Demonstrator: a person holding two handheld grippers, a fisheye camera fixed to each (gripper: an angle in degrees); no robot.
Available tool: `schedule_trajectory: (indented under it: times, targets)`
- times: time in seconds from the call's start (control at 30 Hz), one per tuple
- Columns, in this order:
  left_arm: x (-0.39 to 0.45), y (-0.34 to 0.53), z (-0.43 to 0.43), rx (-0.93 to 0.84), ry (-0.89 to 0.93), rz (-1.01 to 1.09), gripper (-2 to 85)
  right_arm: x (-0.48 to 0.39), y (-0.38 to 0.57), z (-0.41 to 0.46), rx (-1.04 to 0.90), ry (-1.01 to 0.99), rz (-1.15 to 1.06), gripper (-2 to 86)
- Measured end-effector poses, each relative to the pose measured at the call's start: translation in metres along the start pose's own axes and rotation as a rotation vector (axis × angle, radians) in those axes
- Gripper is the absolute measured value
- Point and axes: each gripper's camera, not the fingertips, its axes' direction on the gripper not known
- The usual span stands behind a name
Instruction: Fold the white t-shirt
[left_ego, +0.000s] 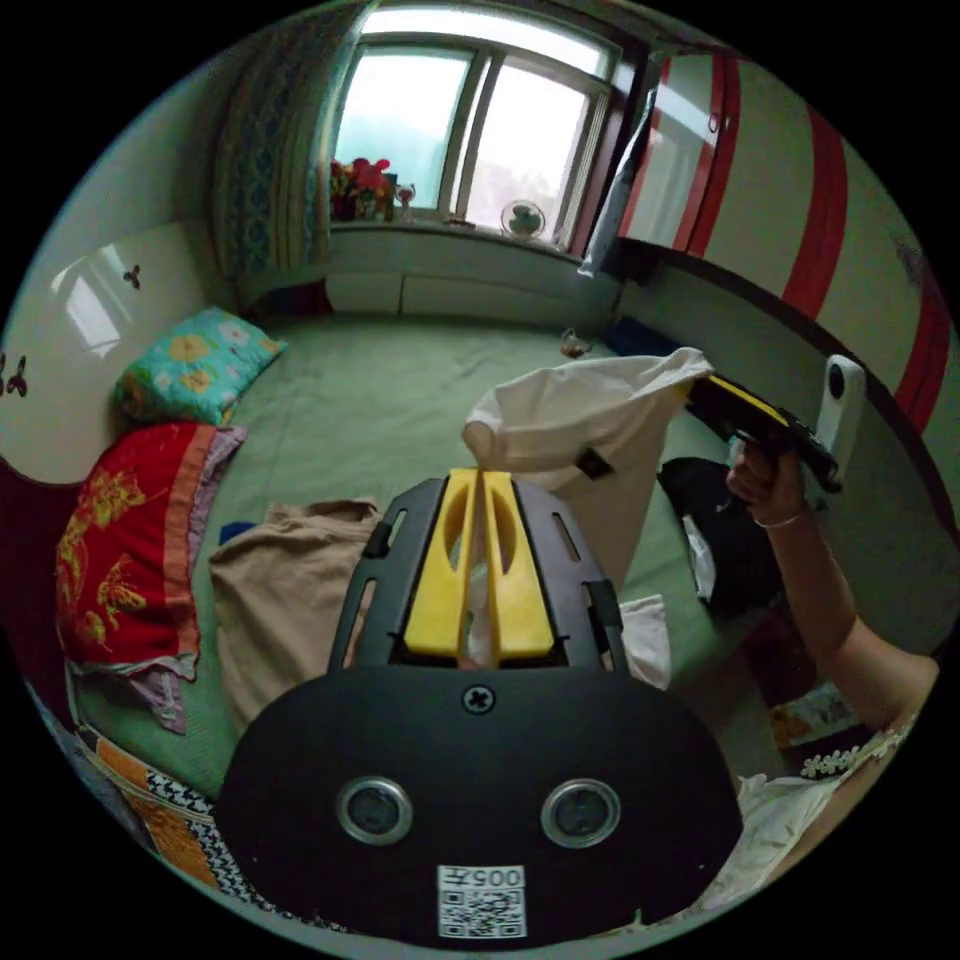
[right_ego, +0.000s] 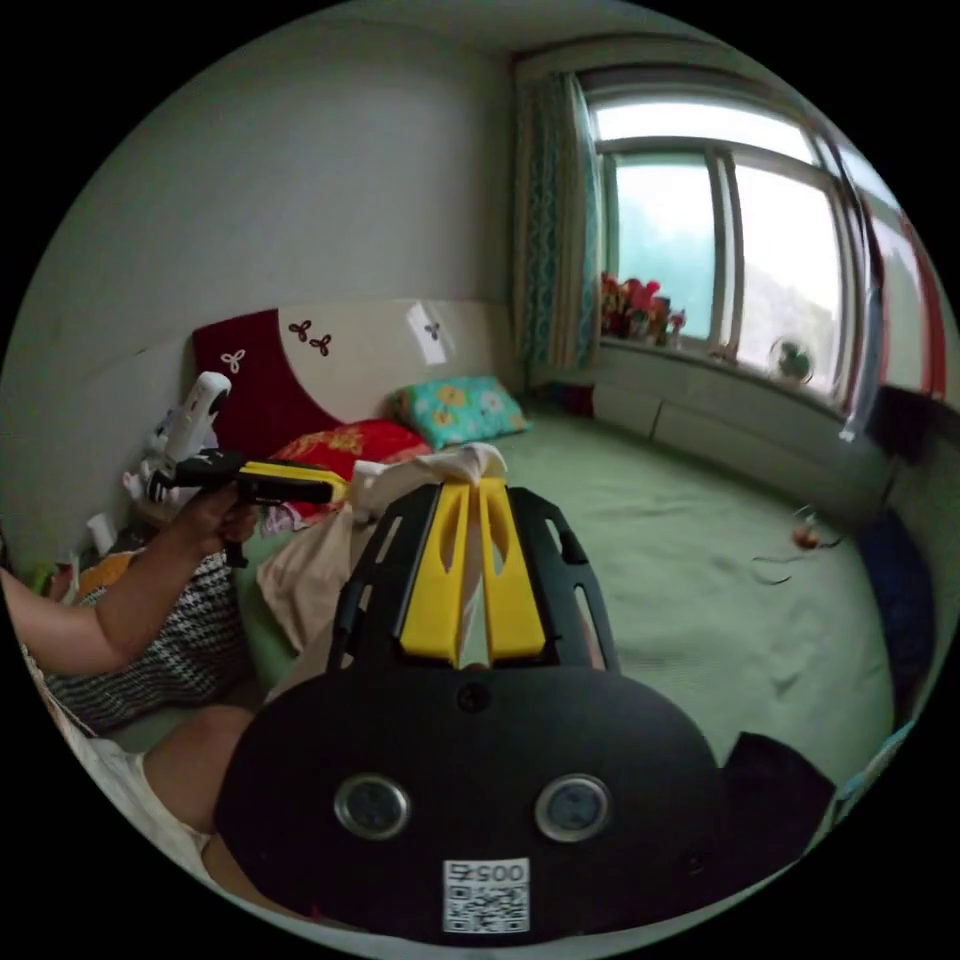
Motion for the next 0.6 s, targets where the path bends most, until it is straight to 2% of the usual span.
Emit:
schedule_trajectory:
  times: [0.2, 0.37, 0.5, 0.6]
  targets:
    - [0.038, 0.003, -0.007, -0.041, 0.008, 0.050, 1.3, -0.031, -0.017, -0.058, -0.006, 0.117, -0.067, -1.6]
    - [0.055, 0.012, 0.012, -0.050, -0.027, 0.044, 3.1, -0.039, -0.010, -0.081, -0.012, 0.102, -0.055, -1.6]
    - [0.066, 0.011, 0.040, -0.115, 0.050, 0.047, 4.4, -0.041, -0.006, -0.089, -0.015, 0.116, -0.060, -1.6]
    - [0.080, 0.011, 0.051, -0.077, 0.154, 0.089, 8.2, -0.037, -0.005, -0.094, -0.020, 0.100, -0.049, -1.6]
